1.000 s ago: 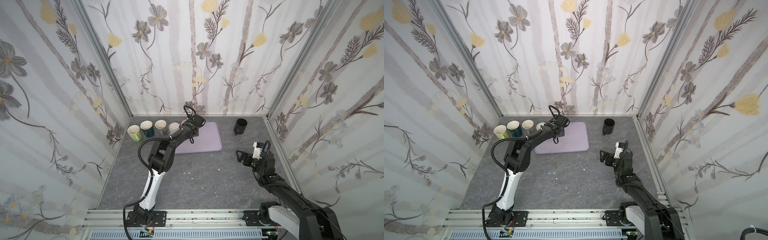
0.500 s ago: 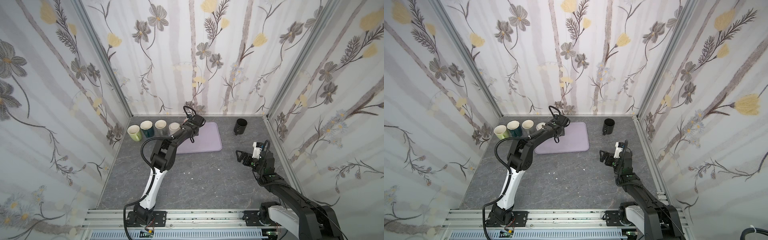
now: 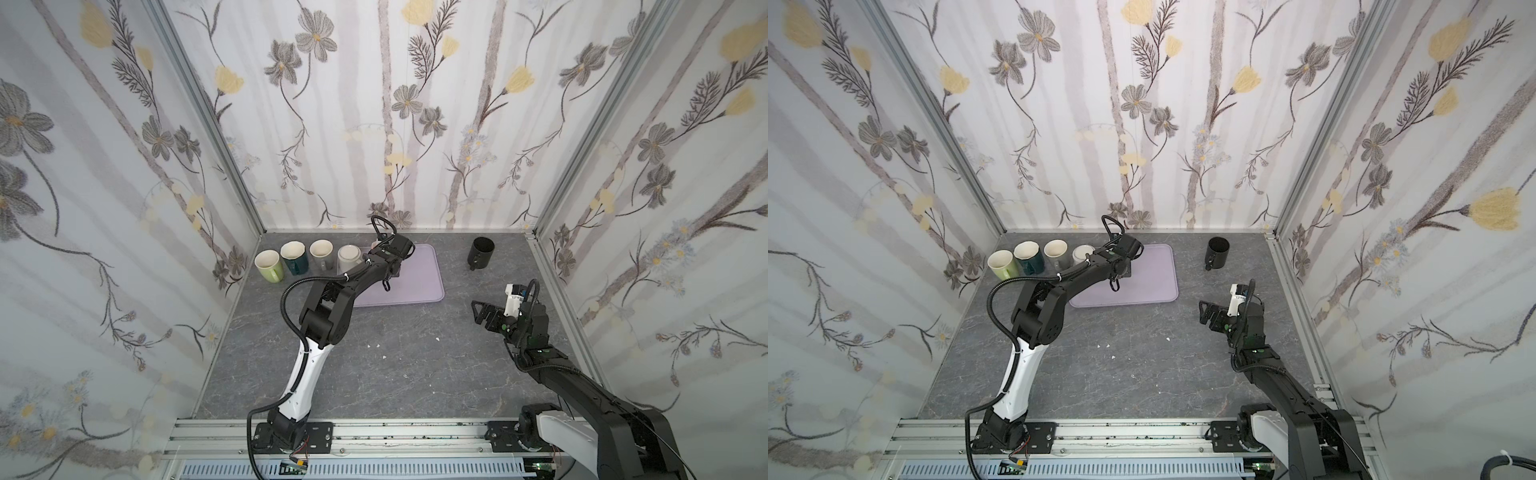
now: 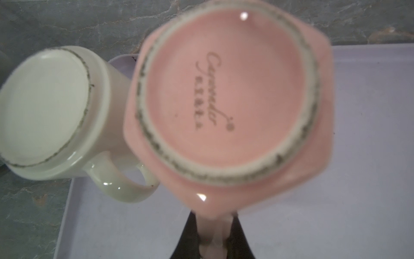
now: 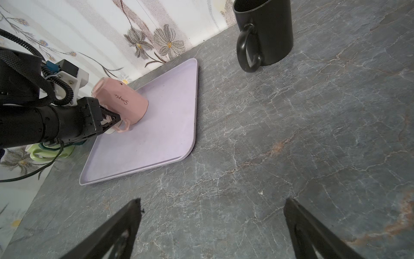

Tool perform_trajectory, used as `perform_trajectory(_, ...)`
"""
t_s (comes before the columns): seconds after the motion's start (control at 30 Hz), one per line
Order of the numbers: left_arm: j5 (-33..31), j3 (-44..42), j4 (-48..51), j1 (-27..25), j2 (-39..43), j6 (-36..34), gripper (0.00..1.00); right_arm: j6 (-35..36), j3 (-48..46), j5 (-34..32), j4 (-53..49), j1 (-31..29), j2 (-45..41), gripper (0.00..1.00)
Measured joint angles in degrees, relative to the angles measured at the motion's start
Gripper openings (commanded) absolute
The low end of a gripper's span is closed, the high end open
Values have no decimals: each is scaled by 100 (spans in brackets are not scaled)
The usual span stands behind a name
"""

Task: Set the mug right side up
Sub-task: 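Close the left gripper on the pink mug's handle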

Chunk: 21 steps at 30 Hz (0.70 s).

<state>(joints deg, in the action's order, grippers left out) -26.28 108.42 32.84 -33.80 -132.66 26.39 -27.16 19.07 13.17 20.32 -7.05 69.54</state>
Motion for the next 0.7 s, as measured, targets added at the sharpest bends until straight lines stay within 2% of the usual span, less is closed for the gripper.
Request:
perform_trajectory(0.13,116,-389,-48,-179,260,22,8,0,0,0,0,0,13,100)
perform_trajectory(0.33,313,-1040,-131,-496,721,103,13,2,11,0,-2,0,13,100)
perform_trajectory(0.5,518,-1246,-114,-636,907,107,29,2,26,0,-4,0,15,100)
perform_trajectory(0.57,533,-1211,-79,-610,907,96,42,2,26,-2,-7,0,13,100)
perform_trajectory(0.63,535,-1093,-7,-581,879,85,47,2,28,-4,-9,0,11,100)
perform_trajectory(0.7,557,-962,-11,-540,826,83,48,2,35,-7,-31,0,0,100)
